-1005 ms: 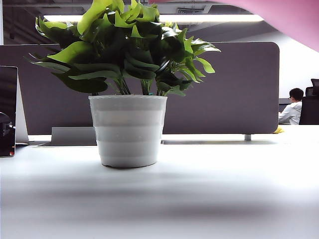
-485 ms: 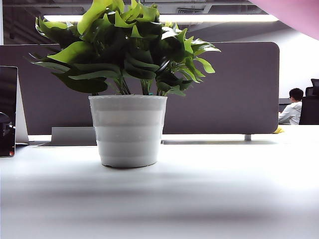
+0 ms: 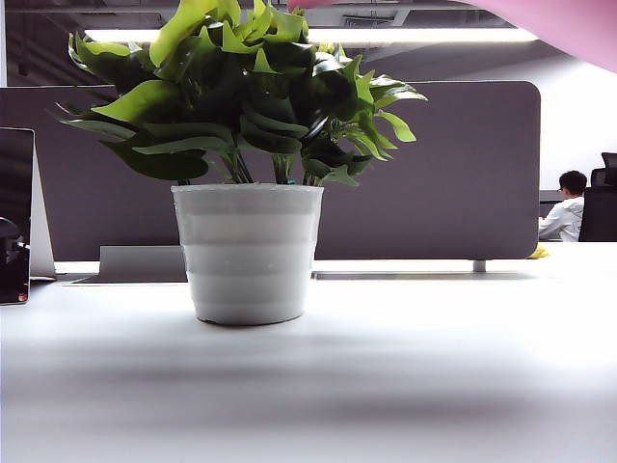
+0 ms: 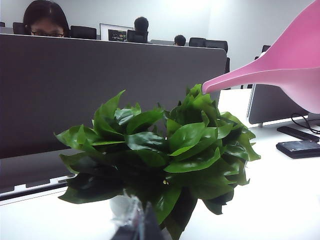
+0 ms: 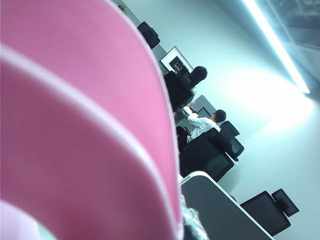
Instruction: Pick up the watering can from the table, water the potted plant, and put the can back.
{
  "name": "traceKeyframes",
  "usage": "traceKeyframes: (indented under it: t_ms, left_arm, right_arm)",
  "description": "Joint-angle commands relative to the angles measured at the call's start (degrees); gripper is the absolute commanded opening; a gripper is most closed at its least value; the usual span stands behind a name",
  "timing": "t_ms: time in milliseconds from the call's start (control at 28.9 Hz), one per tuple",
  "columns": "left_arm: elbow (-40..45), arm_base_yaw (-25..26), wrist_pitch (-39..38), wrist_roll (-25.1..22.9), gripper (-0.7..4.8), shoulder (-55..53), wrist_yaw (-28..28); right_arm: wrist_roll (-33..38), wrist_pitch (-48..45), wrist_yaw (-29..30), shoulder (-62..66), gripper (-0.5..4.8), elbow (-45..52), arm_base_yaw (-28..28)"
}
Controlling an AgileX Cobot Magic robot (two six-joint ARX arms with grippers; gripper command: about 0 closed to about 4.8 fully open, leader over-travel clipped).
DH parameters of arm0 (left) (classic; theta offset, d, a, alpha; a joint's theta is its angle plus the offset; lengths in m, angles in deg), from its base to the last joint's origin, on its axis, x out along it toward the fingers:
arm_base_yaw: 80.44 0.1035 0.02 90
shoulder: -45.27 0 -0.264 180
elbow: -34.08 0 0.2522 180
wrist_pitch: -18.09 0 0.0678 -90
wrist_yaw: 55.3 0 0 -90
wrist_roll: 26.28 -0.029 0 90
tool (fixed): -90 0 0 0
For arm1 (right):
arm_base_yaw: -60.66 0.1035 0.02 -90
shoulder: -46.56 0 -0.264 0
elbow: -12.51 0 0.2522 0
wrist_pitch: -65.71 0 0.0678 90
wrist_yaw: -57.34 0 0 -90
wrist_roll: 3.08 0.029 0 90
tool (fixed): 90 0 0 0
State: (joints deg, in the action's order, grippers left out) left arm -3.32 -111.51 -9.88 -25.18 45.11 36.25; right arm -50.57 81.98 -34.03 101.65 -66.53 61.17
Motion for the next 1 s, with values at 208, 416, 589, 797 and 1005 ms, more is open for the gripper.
traceKeyframes:
  t_ms: [208,416,589,797,1005]
  left_arm:
    - [-0.2,0.1,0.5,0.0,-0.05,-0.1,-0.2]
    - [-0.2,0.1,0.5,0.0,-0.05,-0.1,-0.2]
    - [-0.2,0.1,0.5,0.0,-0.05,-0.1,-0.2]
    - [-0.2,0.1,0.5,0.0,-0.05,-0.1,-0.3]
    - [-0.2,0.1,0.5,0.0,-0.05,-0.1,-0.2]
  right_arm:
    - [-1.0,-4.5,0.5,0.2,-0.06,-2.0,0.1]
    - [-1.5,-4.4,1.1,1.1,-0.06,-3.9,0.1]
    - [-2.5,-4.5,1.4,1.9,-0.06,-5.1,0.1]
    - [-3.3,-4.5,1.6,2.6,-0.06,-6.2,0.1]
    - [-6.1,-4.5,1.3,3.3,-0.06,-7.0,2.6]
